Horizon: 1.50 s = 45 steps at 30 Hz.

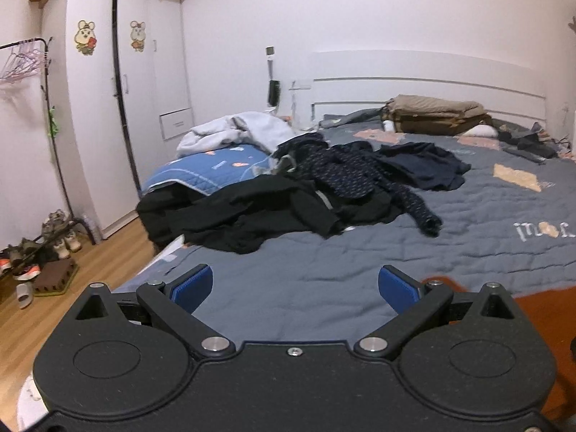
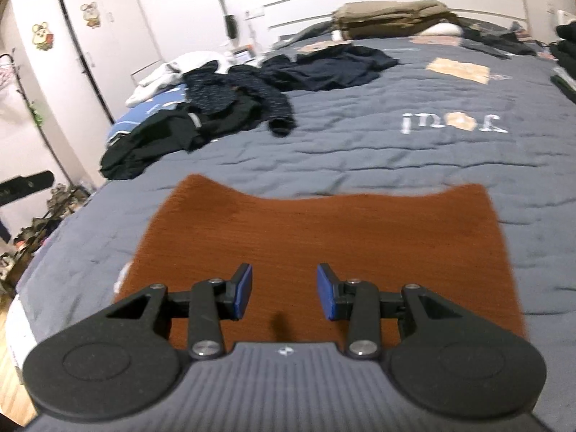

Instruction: Fold clothes

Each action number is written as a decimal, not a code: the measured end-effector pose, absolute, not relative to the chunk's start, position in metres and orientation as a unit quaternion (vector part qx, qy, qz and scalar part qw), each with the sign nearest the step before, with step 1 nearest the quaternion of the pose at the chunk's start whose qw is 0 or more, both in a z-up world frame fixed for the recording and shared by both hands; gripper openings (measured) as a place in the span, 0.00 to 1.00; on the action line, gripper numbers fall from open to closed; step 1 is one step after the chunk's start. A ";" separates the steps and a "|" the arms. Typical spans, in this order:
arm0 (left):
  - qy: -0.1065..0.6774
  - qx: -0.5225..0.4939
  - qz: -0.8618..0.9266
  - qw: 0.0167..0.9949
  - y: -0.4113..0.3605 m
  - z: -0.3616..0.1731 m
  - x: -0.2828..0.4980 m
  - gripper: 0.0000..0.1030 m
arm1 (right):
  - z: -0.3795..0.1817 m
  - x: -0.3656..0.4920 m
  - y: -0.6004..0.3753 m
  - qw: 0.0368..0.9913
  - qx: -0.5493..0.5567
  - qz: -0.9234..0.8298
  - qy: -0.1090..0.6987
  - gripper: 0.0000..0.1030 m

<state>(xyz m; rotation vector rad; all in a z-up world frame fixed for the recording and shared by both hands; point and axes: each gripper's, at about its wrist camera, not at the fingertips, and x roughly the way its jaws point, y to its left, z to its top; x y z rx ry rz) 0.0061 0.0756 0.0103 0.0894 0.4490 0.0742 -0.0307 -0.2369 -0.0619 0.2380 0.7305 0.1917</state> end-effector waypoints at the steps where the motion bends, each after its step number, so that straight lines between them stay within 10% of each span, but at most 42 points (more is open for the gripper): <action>1: 0.223 0.042 0.042 0.973 0.080 0.010 0.006 0.96 | -0.061 -0.029 -0.230 0.922 0.115 0.099 0.355 0.37; 25: 0.249 0.027 0.113 0.961 0.179 -0.005 -0.006 0.96 | -0.078 -0.018 -0.149 0.905 0.092 0.154 0.385 0.37; 45: 0.289 0.064 0.034 0.955 0.104 -0.027 -0.025 0.96 | -0.060 -0.036 -0.177 0.912 0.103 0.128 0.376 0.37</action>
